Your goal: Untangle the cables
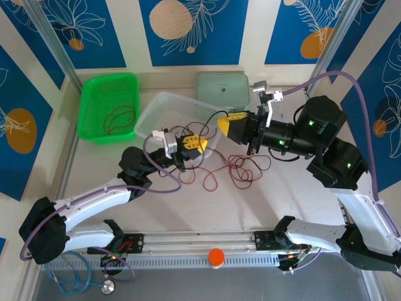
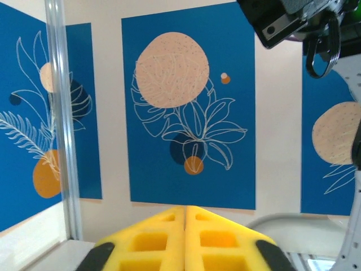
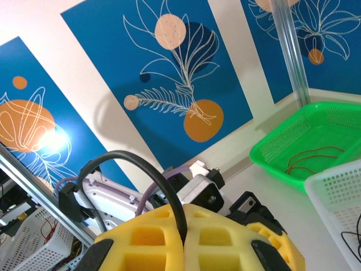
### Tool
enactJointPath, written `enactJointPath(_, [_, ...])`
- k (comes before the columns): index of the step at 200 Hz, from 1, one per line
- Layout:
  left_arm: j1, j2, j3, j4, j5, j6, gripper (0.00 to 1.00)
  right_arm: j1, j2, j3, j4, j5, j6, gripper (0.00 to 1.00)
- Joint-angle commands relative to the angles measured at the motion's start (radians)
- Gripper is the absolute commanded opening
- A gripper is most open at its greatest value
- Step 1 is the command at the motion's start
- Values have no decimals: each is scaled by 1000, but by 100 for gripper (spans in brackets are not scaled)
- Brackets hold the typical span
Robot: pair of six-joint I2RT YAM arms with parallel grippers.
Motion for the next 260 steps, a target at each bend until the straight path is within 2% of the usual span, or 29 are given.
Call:
enactJointPath(1, [8,-27,-1,22,-39,3,0,-4,-37,-6,40,4,7,0])
enactJointPath(17, [8,-63,-17,-60,-80,32,0,-4,-60,0,35,40,-11,0])
enactJointPath(43, [8,-141,-13,-377,-199,117,0,-6,-86,48,-16,123,-69,0])
enactJointPath(60, [9,-192,-13,-562,-317,168,0,-9,-94,79,-56,198,-113,0])
enactJointPath(92, [14,-280,-12,-775,-534,232,0,-18,-78,111,-122,385,-201,0])
enactJointPath(120, [41,-305,40,-928,-641,272,0,-38,-54,104,-156,581,-256,0])
enactJointPath(142, [64,-286,85,-1007,-686,295,0,-70,-37,79,-165,710,-294,0])
enactJointPath(162, [82,-256,116,-1033,-713,305,0,-125,-16,53,-172,750,-309,0])
enactJointPath(198, [143,-184,177,-1050,-753,338,0,-259,31,-1,-194,765,-309,0])
enactJointPath(236, [266,-108,235,-1052,-694,351,0,-386,63,-83,-174,772,-329,0])
enactJointPath(260, [314,-46,269,-1039,-656,354,0,-444,94,-121,-151,723,-324,0])
